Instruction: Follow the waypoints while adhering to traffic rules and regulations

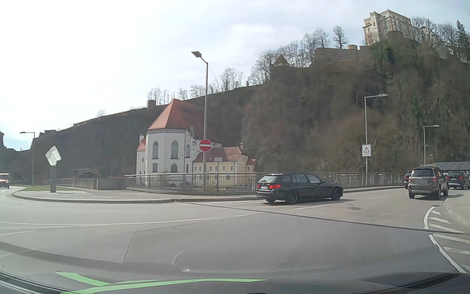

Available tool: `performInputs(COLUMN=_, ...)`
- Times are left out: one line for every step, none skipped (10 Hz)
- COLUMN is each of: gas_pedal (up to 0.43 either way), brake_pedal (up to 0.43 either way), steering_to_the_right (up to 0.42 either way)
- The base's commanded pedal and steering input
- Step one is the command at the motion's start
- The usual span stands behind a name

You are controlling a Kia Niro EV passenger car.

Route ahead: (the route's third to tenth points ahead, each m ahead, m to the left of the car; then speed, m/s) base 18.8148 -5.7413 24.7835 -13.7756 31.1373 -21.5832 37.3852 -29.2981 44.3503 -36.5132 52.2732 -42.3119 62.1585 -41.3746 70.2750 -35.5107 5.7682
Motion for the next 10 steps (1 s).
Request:
performInputs(gas_pedal=0.189, brake_pedal=0.0, steering_to_the_right=0.222)
performInputs(gas_pedal=0.189, brake_pedal=0.0, steering_to_the_right=0.225)
performInputs(gas_pedal=0.197, brake_pedal=0.0, steering_to_the_right=0.229)
performInputs(gas_pedal=0.197, brake_pedal=0.0, steering_to_the_right=0.233)
performInputs(gas_pedal=0.197, brake_pedal=0.0, steering_to_the_right=0.237)
performInputs(gas_pedal=0.197, brake_pedal=0.0, steering_to_the_right=0.239)
performInputs(gas_pedal=0.197, brake_pedal=0.0, steering_to_the_right=0.241)
performInputs(gas_pedal=0.209, brake_pedal=0.0, steering_to_the_right=0.243)
performInputs(gas_pedal=0.209, brake_pedal=0.0, steering_to_the_right=0.244)
performInputs(gas_pedal=0.22, brake_pedal=0.0, steering_to_the_right=0.244)
